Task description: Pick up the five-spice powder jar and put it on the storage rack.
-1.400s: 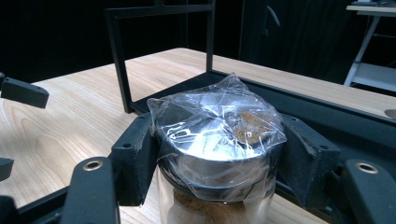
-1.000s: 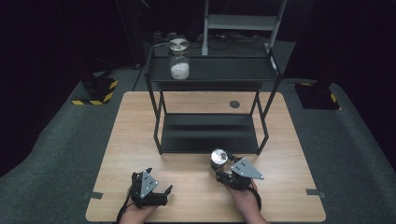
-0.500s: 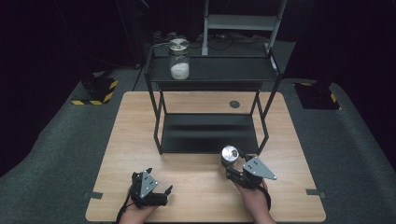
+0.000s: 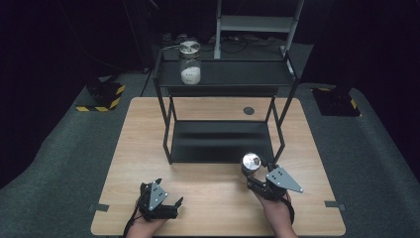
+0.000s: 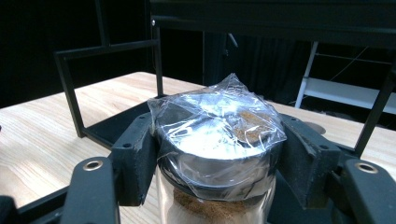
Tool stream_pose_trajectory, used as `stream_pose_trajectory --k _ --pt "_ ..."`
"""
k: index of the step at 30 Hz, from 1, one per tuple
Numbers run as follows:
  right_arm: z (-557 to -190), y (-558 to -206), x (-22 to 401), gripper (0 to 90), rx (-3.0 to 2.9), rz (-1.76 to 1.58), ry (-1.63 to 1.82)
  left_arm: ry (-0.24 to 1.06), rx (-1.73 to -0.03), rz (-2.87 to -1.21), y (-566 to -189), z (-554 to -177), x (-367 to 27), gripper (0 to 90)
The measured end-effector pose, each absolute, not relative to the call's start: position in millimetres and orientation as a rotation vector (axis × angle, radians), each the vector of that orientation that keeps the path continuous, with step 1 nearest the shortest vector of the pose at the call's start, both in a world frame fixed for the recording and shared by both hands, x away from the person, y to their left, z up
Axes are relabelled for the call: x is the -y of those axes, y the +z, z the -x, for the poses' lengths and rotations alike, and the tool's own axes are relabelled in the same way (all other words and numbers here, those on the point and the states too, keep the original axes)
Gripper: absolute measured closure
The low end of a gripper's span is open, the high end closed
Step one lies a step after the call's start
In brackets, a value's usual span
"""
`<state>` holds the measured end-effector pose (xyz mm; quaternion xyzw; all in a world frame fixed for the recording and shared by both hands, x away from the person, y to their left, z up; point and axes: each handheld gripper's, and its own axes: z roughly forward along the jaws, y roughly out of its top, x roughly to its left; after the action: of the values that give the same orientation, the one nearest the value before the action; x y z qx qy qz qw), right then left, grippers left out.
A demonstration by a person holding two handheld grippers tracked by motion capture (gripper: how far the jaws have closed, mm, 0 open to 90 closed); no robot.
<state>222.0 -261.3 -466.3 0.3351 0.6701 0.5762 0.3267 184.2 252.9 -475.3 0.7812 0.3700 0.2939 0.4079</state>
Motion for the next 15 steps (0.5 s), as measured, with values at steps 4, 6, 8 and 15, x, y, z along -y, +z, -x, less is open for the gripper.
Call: stream_pose_trajectory --k 4,6,8,15 --pt "-219.0 -462.3 263.1 34.0 -1.731 -0.882 1.524 0.743 -0.933 -1.971 -475.1 -184.0 -252.1 0.9" --pt "-217.5 -459.3 263.7 34.0 -1.722 -0.879 1.529 0.745 -0.932 -1.973 -475.2 -183.8 -251.6 0.9" --pt "-216.2 -456.3 264.0 34.0 -1.712 -0.873 1.533 0.746 -0.930 -1.976 -475.1 -184.0 -251.4 0.9" --pt "-217.0 -443.9 266.5 34.0 -1.675 -0.866 1.557 0.748 -0.927 -1.973 -475.5 -183.4 -251.6 0.9"
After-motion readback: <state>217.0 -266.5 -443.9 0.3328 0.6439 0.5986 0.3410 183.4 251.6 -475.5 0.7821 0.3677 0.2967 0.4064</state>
